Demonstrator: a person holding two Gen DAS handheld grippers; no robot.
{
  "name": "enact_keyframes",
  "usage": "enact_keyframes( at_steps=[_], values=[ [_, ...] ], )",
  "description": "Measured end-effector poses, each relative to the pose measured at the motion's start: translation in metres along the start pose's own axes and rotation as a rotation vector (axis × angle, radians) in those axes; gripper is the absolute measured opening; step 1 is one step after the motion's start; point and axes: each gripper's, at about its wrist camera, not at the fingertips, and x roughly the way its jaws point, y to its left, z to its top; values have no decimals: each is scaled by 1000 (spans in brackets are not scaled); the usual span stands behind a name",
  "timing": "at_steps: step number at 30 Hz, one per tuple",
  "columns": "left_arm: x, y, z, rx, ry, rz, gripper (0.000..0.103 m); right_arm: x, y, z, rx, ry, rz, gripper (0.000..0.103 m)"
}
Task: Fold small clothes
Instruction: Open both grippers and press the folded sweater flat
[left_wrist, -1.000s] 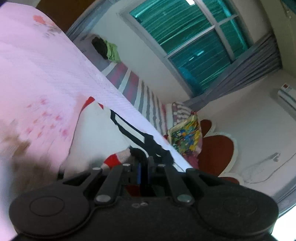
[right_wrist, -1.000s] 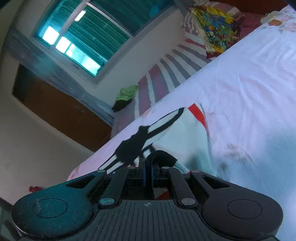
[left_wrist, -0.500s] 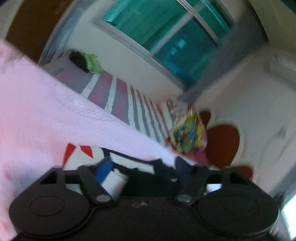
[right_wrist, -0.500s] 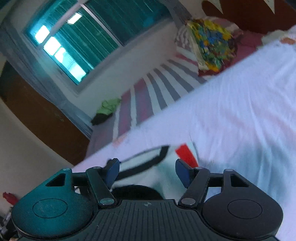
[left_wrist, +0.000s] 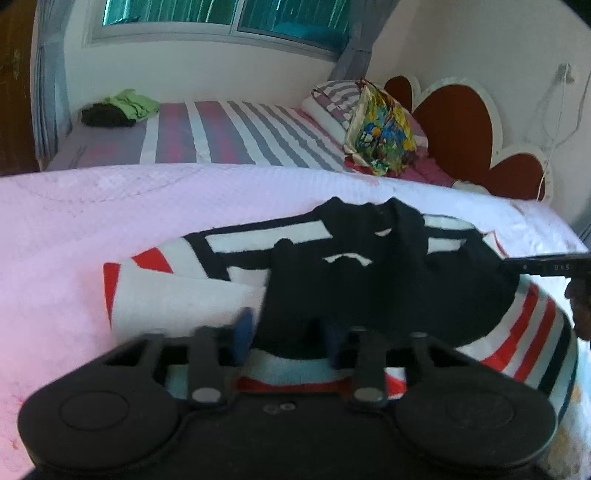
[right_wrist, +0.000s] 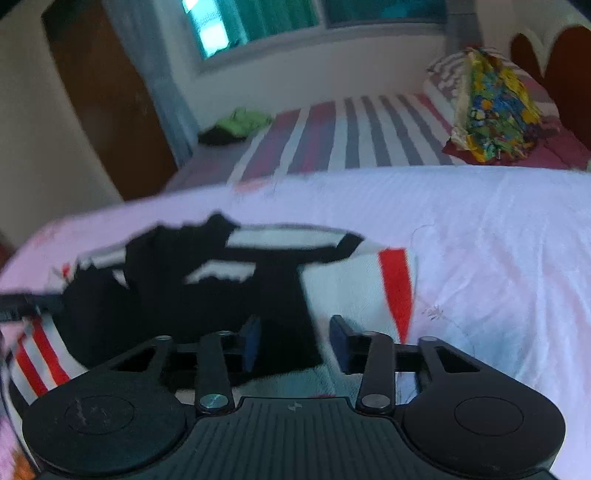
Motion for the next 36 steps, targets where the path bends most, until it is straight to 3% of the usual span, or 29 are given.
enact_keyframes(
  at_steps=[2,6,11,15,19,22,25,26,27,28,29,31,33,35,36],
  values=[
    [0,-1,-4,1,3,2,6,4,9,-2,-53,9,-8,8],
    [-9,-5,-8,8,-58,39,4,3,17,-5,-112,-34,-45,7],
    [-36,1,-5,-37,-233,53,4,-10,19,4,-97,-160,-69,6],
    [-35,5,7,-49,-266,111,4,-3,17,17,-45,-216,-106,6],
    [-16,13,11,-83,-233,166,4,19,6,27,26,-189,-132,6],
    [5,12,12,-87,-143,211,4,47,-1,28,44,-104,-189,6],
    [10,7,17,-56,-108,243,6,51,-1,28,42,-112,-206,6],
    [10,5,18,-39,-103,249,10,49,-2,30,49,-112,-205,8],
    [8,5,19,-42,-102,251,25,45,-2,29,52,-122,-215,12],
    [3,8,20,-63,-110,249,39,39,2,29,40,-149,-252,36],
    [-4,10,19,-84,-125,246,68,30,7,28,12,-190,-298,57],
    [-20,-1,19,-79,-184,270,66,15,19,26,-26,-228,-265,59],
    [-24,-22,24,-9,-201,241,65,12,40,24,-94,-227,-168,53],
    [-16,-54,29,38,-189,177,65,23,71,23,-193,-187,-107,16],
    [-6,-68,30,63,-154,144,65,32,84,22,-218,-156,-76,14]
  ],
)
